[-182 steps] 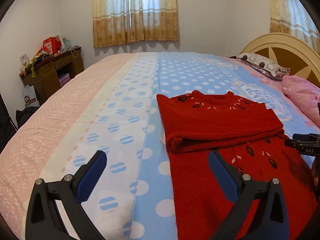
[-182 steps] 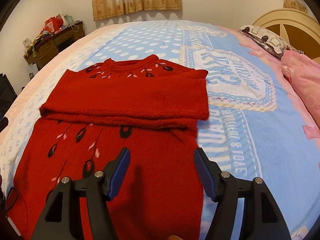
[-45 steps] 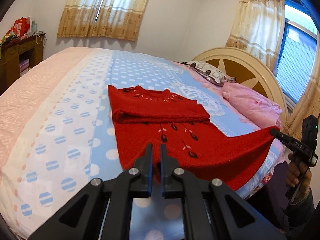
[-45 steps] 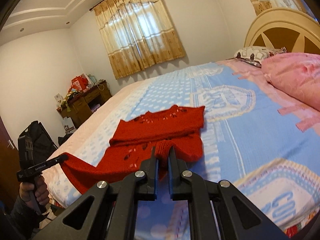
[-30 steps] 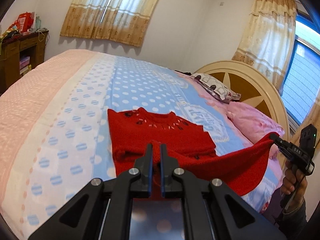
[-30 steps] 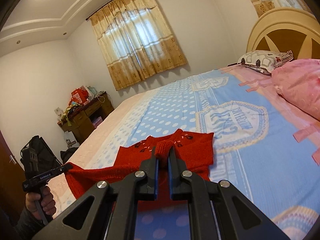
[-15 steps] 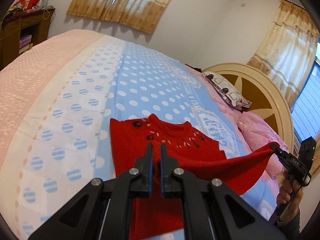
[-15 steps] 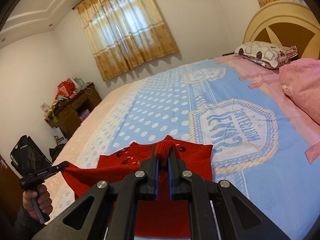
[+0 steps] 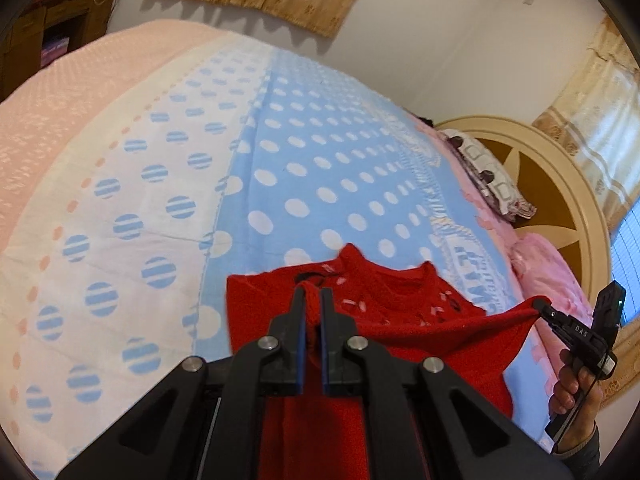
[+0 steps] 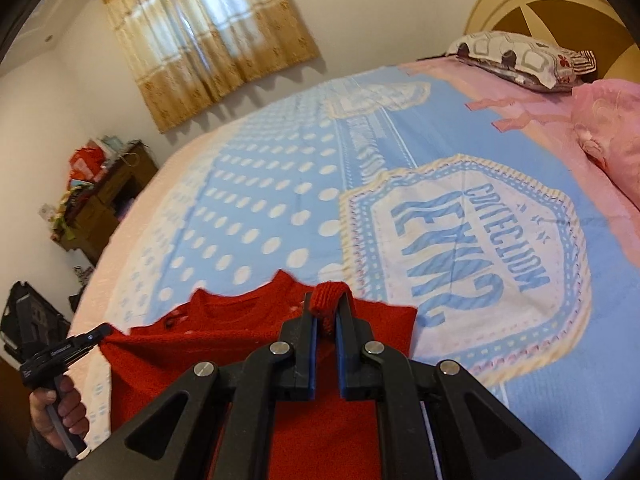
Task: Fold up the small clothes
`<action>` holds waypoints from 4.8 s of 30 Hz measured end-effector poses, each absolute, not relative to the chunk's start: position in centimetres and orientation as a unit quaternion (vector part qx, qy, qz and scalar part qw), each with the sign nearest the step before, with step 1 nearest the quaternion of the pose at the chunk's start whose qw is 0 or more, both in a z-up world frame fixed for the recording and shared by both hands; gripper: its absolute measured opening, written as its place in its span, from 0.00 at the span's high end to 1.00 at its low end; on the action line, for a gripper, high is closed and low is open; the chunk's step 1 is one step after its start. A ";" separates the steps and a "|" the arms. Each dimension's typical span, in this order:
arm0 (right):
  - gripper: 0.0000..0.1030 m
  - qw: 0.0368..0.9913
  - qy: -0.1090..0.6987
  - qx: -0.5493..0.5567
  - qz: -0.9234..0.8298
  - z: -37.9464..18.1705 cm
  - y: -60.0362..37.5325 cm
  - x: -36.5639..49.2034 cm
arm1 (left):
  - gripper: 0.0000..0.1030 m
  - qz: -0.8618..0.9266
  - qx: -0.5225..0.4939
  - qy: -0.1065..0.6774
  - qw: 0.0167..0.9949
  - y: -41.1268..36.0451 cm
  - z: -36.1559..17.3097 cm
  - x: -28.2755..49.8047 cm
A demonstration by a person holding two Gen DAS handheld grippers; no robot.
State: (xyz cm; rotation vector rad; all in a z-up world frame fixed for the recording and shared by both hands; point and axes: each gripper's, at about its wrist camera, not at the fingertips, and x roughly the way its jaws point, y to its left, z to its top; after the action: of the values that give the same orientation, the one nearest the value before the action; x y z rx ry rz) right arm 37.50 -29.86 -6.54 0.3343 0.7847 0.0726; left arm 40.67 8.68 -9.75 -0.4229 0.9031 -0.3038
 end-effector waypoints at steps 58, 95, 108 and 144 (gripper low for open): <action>0.88 0.884 0.467 0.000 0.002 -14.8 -28.1 44.9 | 0.39 0.001 0.046 0.438 0.898 5.1 -15.8 43.6; 0.26 0.893 0.429 -0.067 0.120 -12.1 -17.8 31.8 | 0.47 0.050 0.034 0.411 0.910 8.4 -12.7 37.8; 0.24 0.873 0.469 -0.011 0.132 -14.7 -13.0 36.9 | 0.31 0.012 0.034 0.415 0.909 5.7 -15.0 30.7; 0.42 0.875 0.432 -0.097 0.194 -13.3 -7.4 33.2 | 0.06 0.005 -0.082 0.415 0.906 9.1 -15.7 29.4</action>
State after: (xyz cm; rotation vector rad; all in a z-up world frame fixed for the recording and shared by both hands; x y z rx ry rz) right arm 33.16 -7.44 -13.33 -0.2015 0.9022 0.4060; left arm 29.38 9.05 -15.71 -0.1696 0.8566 0.0100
